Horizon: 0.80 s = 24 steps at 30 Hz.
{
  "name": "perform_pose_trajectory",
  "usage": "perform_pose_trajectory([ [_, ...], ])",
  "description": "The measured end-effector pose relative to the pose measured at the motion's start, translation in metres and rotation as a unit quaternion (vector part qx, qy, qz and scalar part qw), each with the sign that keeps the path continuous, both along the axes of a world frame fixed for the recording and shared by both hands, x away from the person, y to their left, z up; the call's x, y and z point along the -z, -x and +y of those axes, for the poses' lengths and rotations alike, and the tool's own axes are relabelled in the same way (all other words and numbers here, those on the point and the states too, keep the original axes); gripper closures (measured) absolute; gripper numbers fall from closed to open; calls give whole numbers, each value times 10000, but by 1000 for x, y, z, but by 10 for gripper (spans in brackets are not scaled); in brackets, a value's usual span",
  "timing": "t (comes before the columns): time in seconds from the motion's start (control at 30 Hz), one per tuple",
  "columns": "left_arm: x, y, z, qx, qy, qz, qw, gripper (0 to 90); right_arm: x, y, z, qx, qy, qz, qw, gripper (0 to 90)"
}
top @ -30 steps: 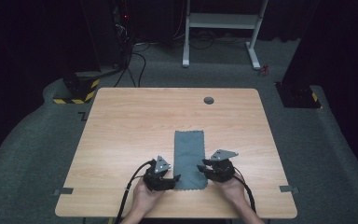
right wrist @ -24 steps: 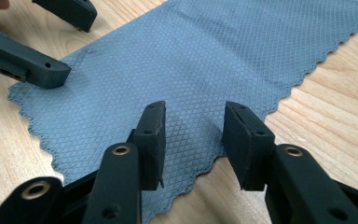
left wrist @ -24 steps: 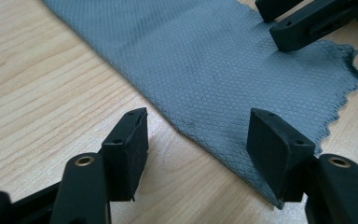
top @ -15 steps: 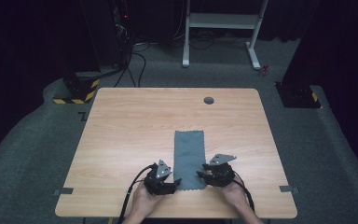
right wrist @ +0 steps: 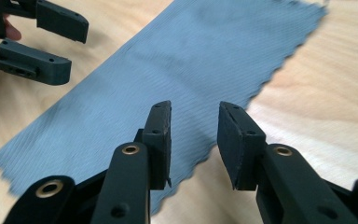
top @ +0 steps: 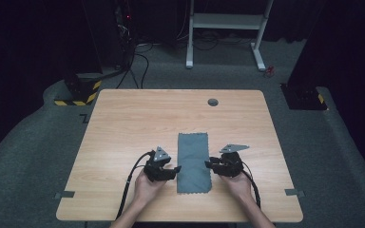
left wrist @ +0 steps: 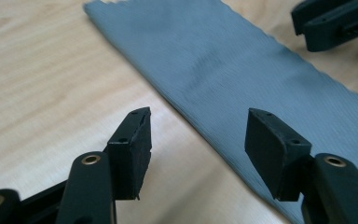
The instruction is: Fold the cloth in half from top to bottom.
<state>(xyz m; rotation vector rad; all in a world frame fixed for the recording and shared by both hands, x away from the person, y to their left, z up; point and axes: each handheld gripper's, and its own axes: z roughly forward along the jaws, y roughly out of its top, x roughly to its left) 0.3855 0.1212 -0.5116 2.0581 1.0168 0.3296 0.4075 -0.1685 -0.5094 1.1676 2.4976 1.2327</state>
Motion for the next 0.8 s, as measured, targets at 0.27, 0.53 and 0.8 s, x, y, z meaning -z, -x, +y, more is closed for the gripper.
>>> perform_pose_trajectory([
  [0.27, -9, -42, 1, -276, 93, 130, 9995, 415, -8, -22, -1, 220, 47, 51, 9997, 687],
  [0.53, -6, -77, -4, -689, -16, 164, 9975, 448, -7, -46, 5, 596, 67, 25, 9982, 733],
  [0.8, -1, -105, -15, -872, -177, 274, 9957, 441, -4, -75, 14, 1028, 309, -103, 9942, 688],
])
